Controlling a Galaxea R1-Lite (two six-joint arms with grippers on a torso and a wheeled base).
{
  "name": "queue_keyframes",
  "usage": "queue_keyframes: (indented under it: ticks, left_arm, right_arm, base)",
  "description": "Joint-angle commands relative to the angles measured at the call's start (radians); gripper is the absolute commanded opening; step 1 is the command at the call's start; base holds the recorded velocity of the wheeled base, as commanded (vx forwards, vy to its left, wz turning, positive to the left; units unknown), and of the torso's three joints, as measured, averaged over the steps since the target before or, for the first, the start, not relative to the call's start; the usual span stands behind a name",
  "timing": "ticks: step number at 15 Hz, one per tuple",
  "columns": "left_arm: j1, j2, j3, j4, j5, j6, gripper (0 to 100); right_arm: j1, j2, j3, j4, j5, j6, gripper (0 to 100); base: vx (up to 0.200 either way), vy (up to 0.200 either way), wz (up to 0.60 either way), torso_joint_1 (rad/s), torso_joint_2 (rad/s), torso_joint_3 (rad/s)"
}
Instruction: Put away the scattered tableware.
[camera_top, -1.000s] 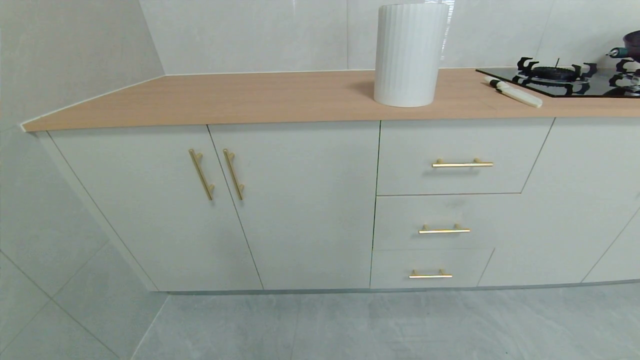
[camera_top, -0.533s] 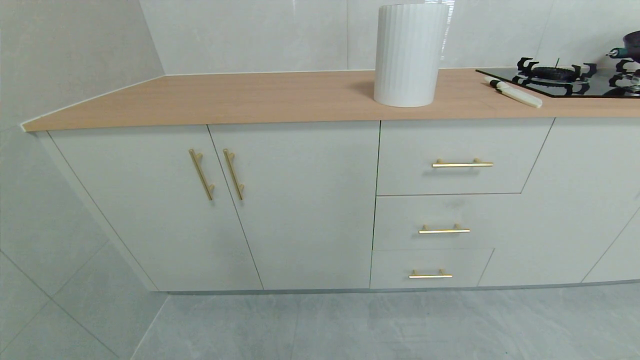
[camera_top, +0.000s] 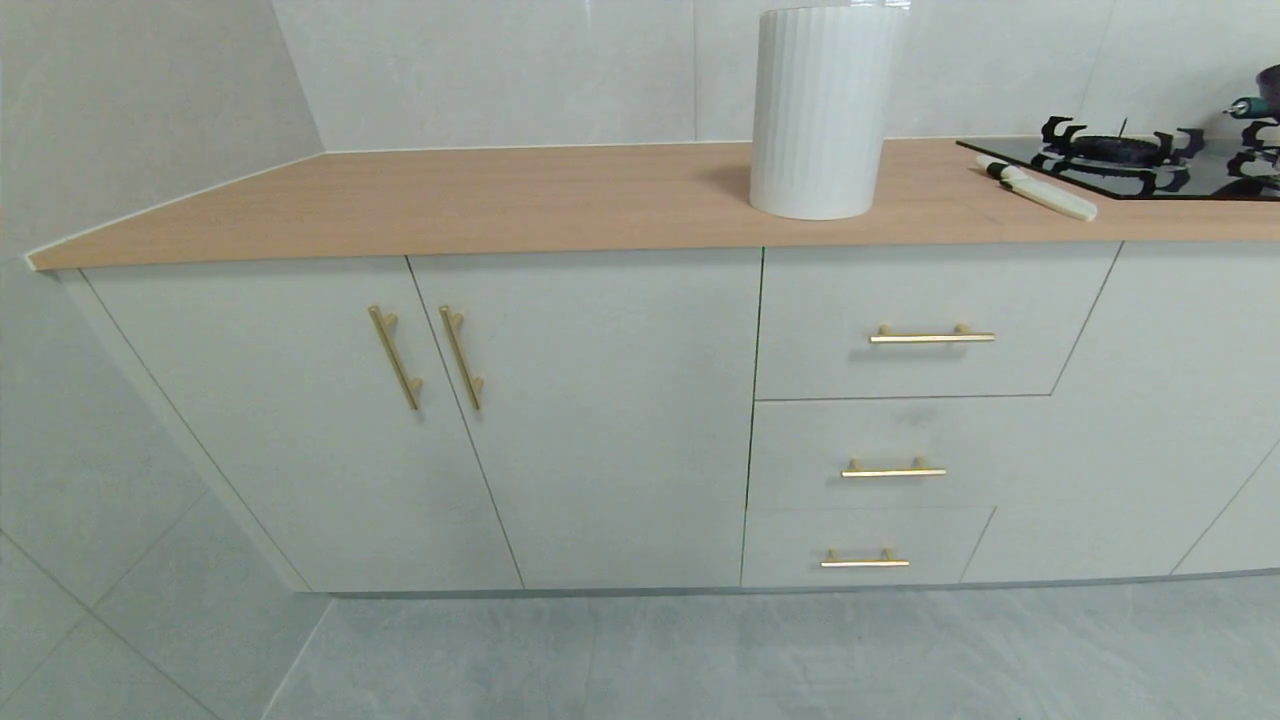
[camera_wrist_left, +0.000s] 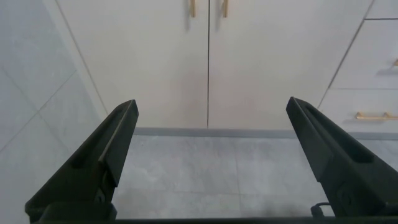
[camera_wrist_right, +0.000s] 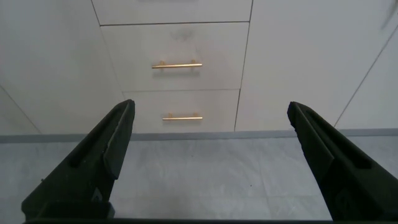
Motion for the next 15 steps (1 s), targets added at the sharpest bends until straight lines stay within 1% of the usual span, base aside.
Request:
queue_keyframes:
  ticks: [1,13,15]
  left_arm:
    - [0.0,0.001,0.0,-0.001,-0.001,-0.001,100]
    - [0.0,0.001,0.0,-0.001,0.001,-0.002,100]
    - [0.0,0.001,0.0,-0.001,0.001,-0.002,100]
  right_arm:
    - [0.0,0.003,0.0,0.0,0.001,0.0,100]
    - [0.0,0.003,0.0,0.0,-0.001,0.001,100]
    - [0.0,0.003,0.0,0.0,-0.001,0.001,100]
  base:
    - [0.2,0.0,0.0,0.007,0.0,0.007]
    - [0.2,0.0,0.0,0.002,0.0,0.004]
    - [0.0,0.0,0.0,0.0,0.0,0.0]
